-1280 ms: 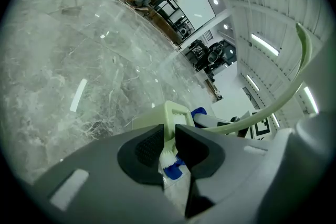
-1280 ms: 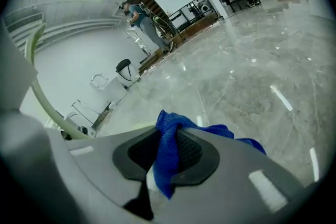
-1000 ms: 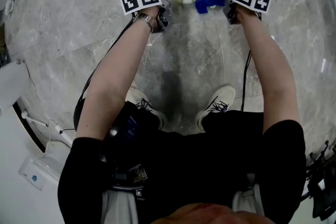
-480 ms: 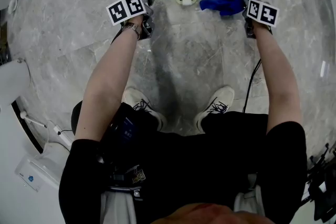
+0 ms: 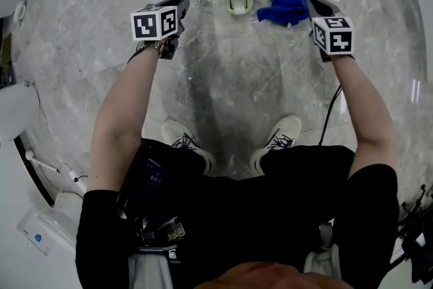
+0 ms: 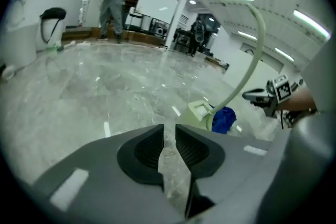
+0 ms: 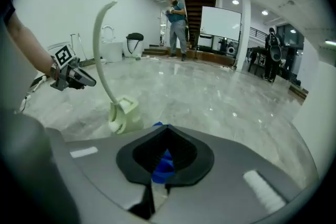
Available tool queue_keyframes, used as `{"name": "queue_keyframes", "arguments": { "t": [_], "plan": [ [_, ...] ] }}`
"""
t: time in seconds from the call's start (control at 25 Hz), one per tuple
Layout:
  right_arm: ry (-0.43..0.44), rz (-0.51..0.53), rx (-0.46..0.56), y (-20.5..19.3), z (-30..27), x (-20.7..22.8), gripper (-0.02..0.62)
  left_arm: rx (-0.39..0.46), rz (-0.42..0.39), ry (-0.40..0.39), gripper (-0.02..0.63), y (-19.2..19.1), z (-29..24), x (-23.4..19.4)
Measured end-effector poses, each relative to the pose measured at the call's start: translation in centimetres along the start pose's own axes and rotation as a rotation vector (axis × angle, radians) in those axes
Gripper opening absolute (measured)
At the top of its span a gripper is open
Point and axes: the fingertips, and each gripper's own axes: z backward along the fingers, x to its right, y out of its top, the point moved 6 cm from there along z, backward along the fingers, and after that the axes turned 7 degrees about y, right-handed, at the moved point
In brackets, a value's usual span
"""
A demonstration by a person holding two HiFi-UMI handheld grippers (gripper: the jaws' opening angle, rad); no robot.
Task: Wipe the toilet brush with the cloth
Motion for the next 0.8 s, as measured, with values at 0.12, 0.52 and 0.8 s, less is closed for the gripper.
{"name": "queue_keyframes", "arguments": {
  "t": [0.12,0.52,0.8],
  "plan": [
    [0.050,0.033,0.006,2.6,0.0,-3.4,0.002,-0.058,-0.197,-0.059,0.081,1.4,3.1,0.9],
    [0.150,-0.213,-0.175,7.5,9.7,-15.0,0.002,-0.169,-0.162,0.000,0.071,1.6,21.8,6.5],
    [0.213,-0.385,-0.227,14.7,25.8,-22.6,0.002,-0.229,0.260,0.055,0.043,2.7,39.3,14.3]
  ]
}}
